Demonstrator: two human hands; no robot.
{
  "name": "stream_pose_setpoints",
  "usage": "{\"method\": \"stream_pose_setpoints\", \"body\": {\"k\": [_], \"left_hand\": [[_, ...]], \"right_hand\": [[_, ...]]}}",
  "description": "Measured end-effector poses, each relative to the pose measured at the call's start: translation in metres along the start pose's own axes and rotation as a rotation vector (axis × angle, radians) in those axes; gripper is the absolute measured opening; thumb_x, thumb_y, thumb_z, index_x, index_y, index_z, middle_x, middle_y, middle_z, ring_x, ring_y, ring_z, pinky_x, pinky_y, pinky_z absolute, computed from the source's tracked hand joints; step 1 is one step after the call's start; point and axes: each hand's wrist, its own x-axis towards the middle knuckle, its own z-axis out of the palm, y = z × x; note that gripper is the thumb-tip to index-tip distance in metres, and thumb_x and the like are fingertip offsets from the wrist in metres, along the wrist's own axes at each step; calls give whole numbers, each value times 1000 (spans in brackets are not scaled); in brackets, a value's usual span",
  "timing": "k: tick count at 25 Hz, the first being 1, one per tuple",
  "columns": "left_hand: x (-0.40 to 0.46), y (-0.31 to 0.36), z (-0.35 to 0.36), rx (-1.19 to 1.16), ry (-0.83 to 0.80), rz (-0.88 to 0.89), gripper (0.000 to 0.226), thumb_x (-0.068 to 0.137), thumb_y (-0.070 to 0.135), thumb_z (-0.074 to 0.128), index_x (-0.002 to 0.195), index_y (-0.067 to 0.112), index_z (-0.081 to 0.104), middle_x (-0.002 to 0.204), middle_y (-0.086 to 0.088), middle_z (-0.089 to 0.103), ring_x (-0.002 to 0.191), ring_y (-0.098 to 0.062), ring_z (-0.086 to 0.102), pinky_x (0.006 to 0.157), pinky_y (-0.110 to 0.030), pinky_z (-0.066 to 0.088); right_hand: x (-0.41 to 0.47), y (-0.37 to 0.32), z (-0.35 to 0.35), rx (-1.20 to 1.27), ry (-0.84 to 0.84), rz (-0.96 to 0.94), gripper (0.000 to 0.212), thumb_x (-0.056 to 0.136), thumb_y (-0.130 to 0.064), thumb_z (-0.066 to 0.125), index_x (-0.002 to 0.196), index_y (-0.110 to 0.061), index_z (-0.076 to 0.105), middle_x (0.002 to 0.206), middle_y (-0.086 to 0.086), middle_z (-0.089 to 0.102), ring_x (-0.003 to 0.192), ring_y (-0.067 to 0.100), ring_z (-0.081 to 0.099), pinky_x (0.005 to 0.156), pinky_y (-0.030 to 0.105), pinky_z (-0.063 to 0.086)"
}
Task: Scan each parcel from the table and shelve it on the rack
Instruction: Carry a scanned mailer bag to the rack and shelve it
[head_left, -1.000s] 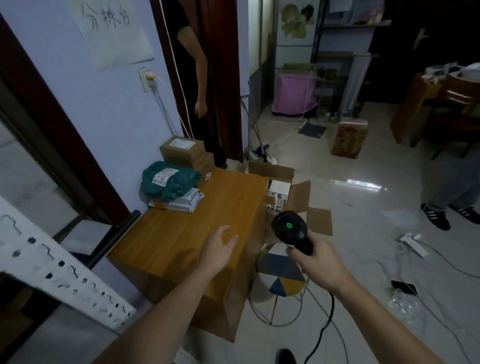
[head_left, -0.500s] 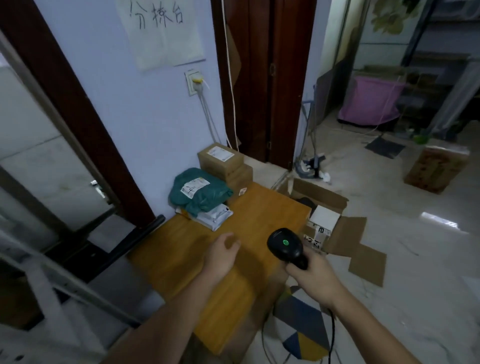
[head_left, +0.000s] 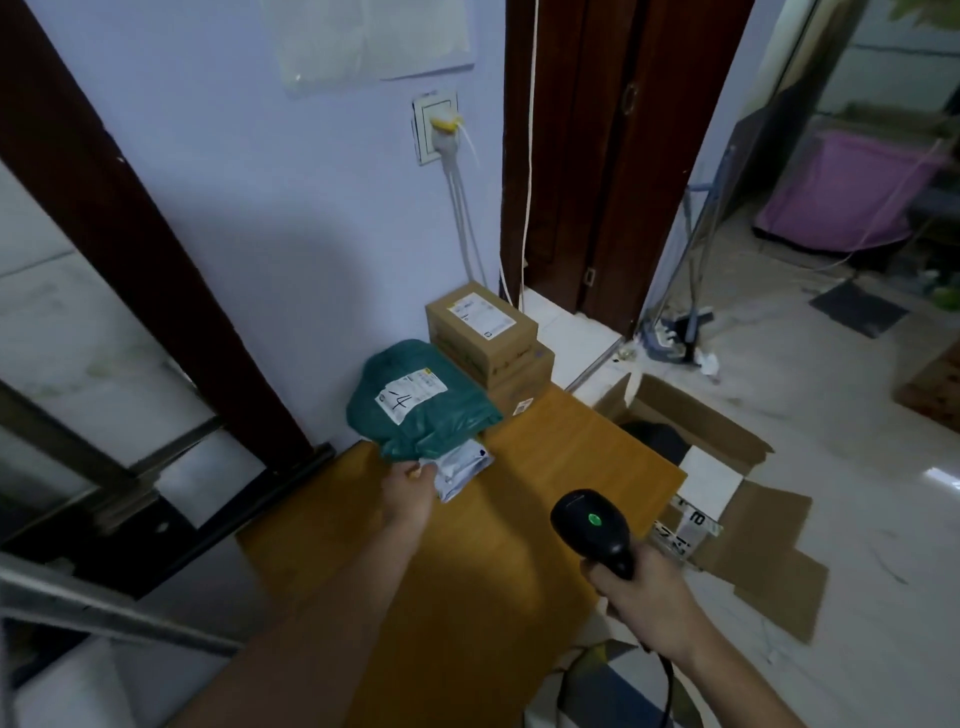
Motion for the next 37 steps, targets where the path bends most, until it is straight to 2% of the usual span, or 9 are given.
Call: {"method": "stream_pose_setpoints", "body": {"k": [5,11,18,21,23,25,29,33,37], "left_hand": [[79,19,6,-19,180,-214,62,95,37,73,136,-5,54,133,-23,61,116,-42,64,92,-46,55],[80,14,10,-301,32,-441,30,107,26,48,121,1,57,108,-16,64,91,-32,62,80,-41,53],[14,-14,60,-416,-172,-494,45,105,32,58,144,11,49,116,-7,59,99,-27,63,89,-47,58],[24,-30,48,-391,-212,-489,84,88,56,76,154,16,41,134,-6,55,117,-29,59,95,-45,54],[44,-33,31,-397,-32,-506,127,56,81,85,158,21,37,150,-6,52,126,-32,58,101,-47,53],[72,-26,12,-403,150,-511,143,40,85,88,156,17,37,154,-11,50,131,-36,56,106,-54,52],[119,20,-14,-339,140,-271,150,36,83,86,158,13,34,159,-14,45,141,-40,48,114,-59,43],[143,35,-6,-187,60,-297,115,72,68,82,158,9,35,158,-18,46,138,-42,50,114,-58,43],[137,21,-5,-297,-57,-316,118,62,71,86,156,17,41,153,-14,53,132,-39,56,109,-60,47]], "right_hand": [[54,-22,-5,25,15,-14,8,91,-24,68,89,-20,61,54,-5,57,52,12,60,56,32,51],[90,-40,3,15,-14,-33,8,91,-23,68,94,-26,60,61,-2,56,58,16,59,58,32,47],[114,-49,16,98,-101,-13,12,94,-23,64,103,-28,58,66,7,51,59,21,50,55,33,40],[119,-48,14,147,-116,-18,13,95,-19,63,106,-25,58,67,8,49,59,22,48,56,34,40],[121,-45,13,157,-104,-20,11,95,-20,63,104,-24,59,66,8,48,59,22,47,55,34,39],[121,-42,12,146,-88,-15,9,94,-20,64,101,-22,59,65,7,49,59,22,49,55,34,40],[121,-34,13,136,-88,14,9,93,-21,65,99,-21,58,71,11,53,61,23,52,56,35,41],[120,-25,10,163,-76,55,12,92,-24,66,102,-23,58,73,11,55,62,23,53,58,36,42],[118,-22,11,142,-40,80,15,91,-27,67,102,-32,57,73,10,59,62,22,56,58,36,43]]}}
